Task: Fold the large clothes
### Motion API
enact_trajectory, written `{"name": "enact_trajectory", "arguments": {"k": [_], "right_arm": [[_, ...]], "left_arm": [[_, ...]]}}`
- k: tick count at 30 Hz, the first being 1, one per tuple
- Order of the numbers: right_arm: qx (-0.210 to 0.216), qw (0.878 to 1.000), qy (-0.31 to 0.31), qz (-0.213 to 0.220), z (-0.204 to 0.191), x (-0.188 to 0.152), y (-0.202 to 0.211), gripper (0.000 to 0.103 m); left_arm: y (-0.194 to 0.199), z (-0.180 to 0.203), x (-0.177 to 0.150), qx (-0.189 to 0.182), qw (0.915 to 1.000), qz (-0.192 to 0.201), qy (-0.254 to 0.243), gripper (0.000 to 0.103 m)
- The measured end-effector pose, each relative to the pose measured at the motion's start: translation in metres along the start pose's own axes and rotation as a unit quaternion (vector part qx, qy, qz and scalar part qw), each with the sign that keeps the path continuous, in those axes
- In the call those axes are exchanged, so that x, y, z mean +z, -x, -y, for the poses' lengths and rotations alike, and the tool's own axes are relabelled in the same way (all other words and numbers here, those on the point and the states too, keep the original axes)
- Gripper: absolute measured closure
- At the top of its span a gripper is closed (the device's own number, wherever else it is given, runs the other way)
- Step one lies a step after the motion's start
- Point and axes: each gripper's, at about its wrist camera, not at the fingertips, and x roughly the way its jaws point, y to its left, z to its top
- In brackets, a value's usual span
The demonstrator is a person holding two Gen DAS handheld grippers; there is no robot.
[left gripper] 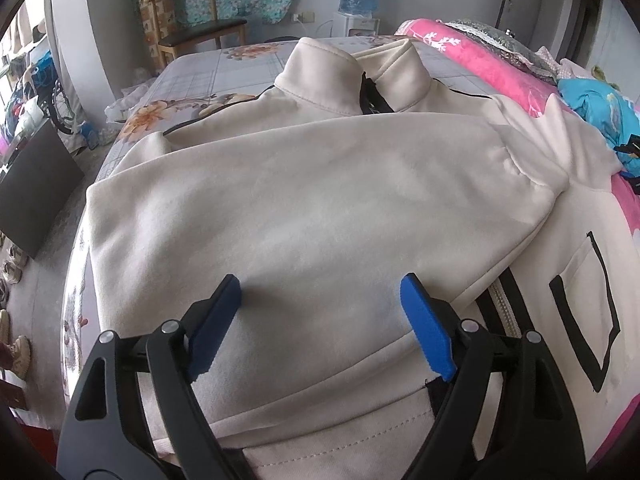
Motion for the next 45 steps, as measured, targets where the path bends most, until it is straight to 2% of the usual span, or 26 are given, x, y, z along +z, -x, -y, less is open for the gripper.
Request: {"name": "enact_trajectory", "arguments": {"k": [3, 5, 6, 11, 14, 20, 23, 27, 30, 34, 35, 38, 39, 40, 42, 44, 45], "right_arm": [[0.003, 1.0, -0.018, 0.009, 0.007, 0.006, -0.002, 0.069], [-0.003, 1.0, -0.016, 0.019, 0.008, 0.006, 0.002, 0.089], [-0.001, 1.0, -0.012, 0.023, 0.007, 0.006, 0.004, 0.091], [0.02, 0.995, 0.058, 0.072, -0.028, -0.005, 0.038, 0.094], [0.057, 0.988, 0.111, 0.096, -0.067, -0.016, 0.069, 0.095], [0.125, 0.957, 0.228, 0.129, -0.171, -0.063, 0.13, 0.095], [0.163, 0.933, 0.292, 0.136, -0.227, -0.106, 0.157, 0.095], [0.207, 0.902, 0.356, 0.131, -0.284, -0.169, 0.177, 0.095], [0.232, 0.881, 0.395, 0.119, -0.321, -0.219, 0.176, 0.095], [0.268, 0.853, 0.439, 0.088, -0.358, -0.289, 0.162, 0.095], [0.282, 0.844, 0.451, 0.073, -0.368, -0.313, 0.156, 0.095], [0.308, 0.813, 0.494, 0.026, -0.389, -0.385, 0.132, 0.095], [0.313, 0.798, 0.515, 0.003, -0.394, -0.416, 0.121, 0.094], [0.313, 0.778, 0.543, -0.039, -0.397, -0.448, 0.107, 0.094], [0.288, 0.752, 0.584, -0.109, -0.397, -0.5, 0.076, 0.091], [0.256, 0.728, 0.612, -0.172, -0.391, -0.537, 0.046, 0.073], [0.238, 0.722, 0.619, -0.198, -0.384, -0.55, 0.032, 0.07]], "left_arm": [[0.0, 0.0, 0.001, 0.0, 1.0, -0.001, 0.004, 0.025], [0.0, 0.0, 0.001, 0.001, 1.0, 0.0, 0.006, 0.025], [0.0, 0.0, 0.001, 0.001, 1.0, 0.0, 0.006, 0.025], [0.0, 0.0, 0.001, 0.003, 1.0, -0.001, 0.007, 0.025], [0.0, 0.0, 0.002, 0.003, 0.9999, -0.003, 0.01, 0.025], [0.004, -0.006, 0.007, 0.002, 0.9997, -0.001, 0.026, 0.026], [0.02, -0.01, 0.01, 0.003, 0.9995, 0.014, 0.027, 0.028], [0.046, -0.019, 0.009, -0.011, 0.999, 0.026, 0.035, 0.035], [0.061, -0.031, 0.002, -0.03, 0.9981, 0.021, 0.05, 0.044], [0.069, -0.053, -0.014, -0.053, 0.9957, 0.011, 0.074, 0.064], [0.07, -0.059, -0.018, -0.057, 0.995, 0.009, 0.082, 0.069], [0.073, -0.077, -0.03, -0.084, 0.99, 0.005, 0.113, 0.073], [0.075, -0.082, -0.033, -0.092, 0.9883, 0.005, 0.121, 0.073], [0.077, -0.086, -0.036, -0.099, 0.9867, 0.005, 0.128, 0.073], [0.083, -0.094, -0.041, -0.12, 0.9825, 0.01, 0.143, 0.073], [0.087, -0.098, -0.045, -0.128, 0.9805, 0.016, 0.148, 0.073], [0.09, -0.101, -0.047, -0.133, 0.9794, 0.02, 0.15, 0.073]]}}
